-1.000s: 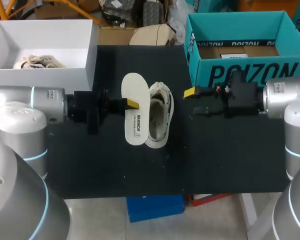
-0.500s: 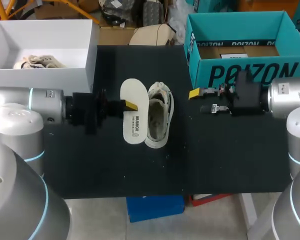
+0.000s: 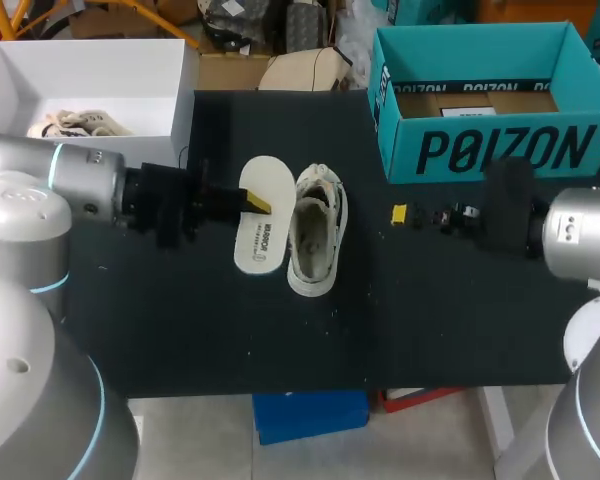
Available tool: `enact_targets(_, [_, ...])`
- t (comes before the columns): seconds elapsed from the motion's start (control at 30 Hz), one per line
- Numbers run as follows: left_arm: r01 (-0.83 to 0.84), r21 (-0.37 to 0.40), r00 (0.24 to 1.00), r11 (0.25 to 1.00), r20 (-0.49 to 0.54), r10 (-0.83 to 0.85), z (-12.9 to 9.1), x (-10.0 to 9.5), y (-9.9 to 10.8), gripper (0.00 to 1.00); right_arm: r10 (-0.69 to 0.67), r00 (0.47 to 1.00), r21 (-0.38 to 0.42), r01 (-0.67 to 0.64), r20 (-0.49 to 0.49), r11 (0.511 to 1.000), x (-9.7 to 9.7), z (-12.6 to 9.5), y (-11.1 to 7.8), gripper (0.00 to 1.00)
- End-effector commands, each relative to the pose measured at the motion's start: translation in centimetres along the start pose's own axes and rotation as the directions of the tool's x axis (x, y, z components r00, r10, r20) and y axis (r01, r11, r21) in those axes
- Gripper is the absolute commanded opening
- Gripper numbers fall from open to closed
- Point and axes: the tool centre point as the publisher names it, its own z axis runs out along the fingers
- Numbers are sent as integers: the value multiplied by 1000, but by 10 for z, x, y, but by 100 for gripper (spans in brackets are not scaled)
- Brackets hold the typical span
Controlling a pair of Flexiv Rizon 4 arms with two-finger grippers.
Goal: Take the shoe out of the shoebox, open the shoe tongue, remove and reinsert the insole, then place the shoe into the shoebox
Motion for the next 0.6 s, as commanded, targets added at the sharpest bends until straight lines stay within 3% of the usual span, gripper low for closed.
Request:
enact_targets(0.03, [9,16,1000,1000,-1,-9,7,4,1,0,-1,1000,-33,2,17,999,-5,-16,-15,100])
enact_targets(0.53, [79,91,997,993,-33,-76,28,14,-8,0,-10,1000,-11,10,13,1000,-7,-18,-17,100])
enact_targets(0.6, [91,101,996,991,-36,-87,30,15,-9,0,18,1000,17,-18,19,1000,-14,-19,-18,100])
